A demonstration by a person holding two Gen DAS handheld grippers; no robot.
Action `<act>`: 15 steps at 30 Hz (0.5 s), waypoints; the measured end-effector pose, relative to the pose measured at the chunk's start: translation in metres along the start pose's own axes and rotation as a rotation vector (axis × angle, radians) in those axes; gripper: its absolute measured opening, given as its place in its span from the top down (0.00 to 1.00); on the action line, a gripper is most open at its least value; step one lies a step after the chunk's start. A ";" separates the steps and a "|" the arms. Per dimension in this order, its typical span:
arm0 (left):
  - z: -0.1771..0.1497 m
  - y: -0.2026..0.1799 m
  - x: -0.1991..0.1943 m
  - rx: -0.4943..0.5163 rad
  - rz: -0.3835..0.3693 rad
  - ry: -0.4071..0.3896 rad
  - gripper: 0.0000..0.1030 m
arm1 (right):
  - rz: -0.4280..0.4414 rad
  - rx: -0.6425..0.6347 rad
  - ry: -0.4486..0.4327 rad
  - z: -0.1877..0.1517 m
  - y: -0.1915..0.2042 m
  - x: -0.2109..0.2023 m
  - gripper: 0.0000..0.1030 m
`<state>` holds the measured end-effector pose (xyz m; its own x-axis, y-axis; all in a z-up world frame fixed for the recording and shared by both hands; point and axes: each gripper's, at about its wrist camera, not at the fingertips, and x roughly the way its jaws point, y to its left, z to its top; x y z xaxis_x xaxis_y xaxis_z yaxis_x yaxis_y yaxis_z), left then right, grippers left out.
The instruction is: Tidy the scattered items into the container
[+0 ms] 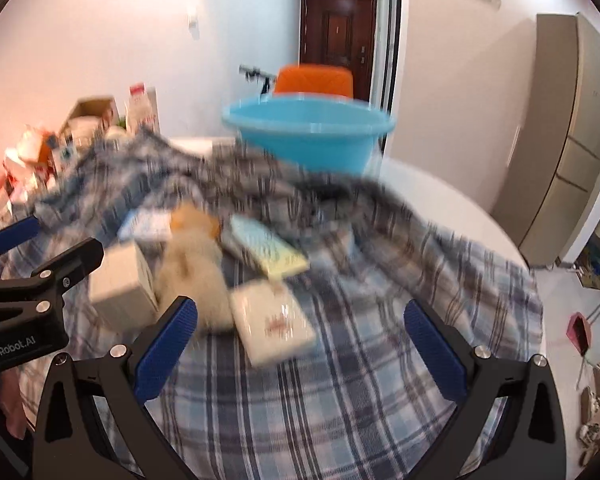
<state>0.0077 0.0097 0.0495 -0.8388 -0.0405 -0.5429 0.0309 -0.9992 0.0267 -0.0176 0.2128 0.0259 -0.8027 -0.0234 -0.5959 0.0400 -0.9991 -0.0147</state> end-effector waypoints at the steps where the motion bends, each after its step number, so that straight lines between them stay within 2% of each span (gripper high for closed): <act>1: 0.006 -0.001 -0.002 0.001 -0.004 -0.014 0.00 | 0.001 0.002 -0.025 0.004 0.000 -0.004 0.00; 4: 0.021 -0.003 -0.002 0.015 -0.003 -0.026 0.00 | -0.016 -0.009 -0.077 0.019 0.000 -0.012 0.00; 8: 0.042 -0.006 0.012 0.037 -0.008 0.009 0.00 | -0.052 -0.035 -0.102 0.042 -0.001 -0.013 0.00; 15: 0.080 -0.013 0.045 0.071 -0.025 0.060 0.00 | -0.133 -0.107 -0.028 0.083 -0.010 0.016 0.00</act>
<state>-0.0738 0.0213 0.0914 -0.8049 -0.0183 -0.5931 -0.0294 -0.9971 0.0707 -0.0803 0.2193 0.0836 -0.8211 0.1067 -0.5608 -0.0062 -0.9840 -0.1783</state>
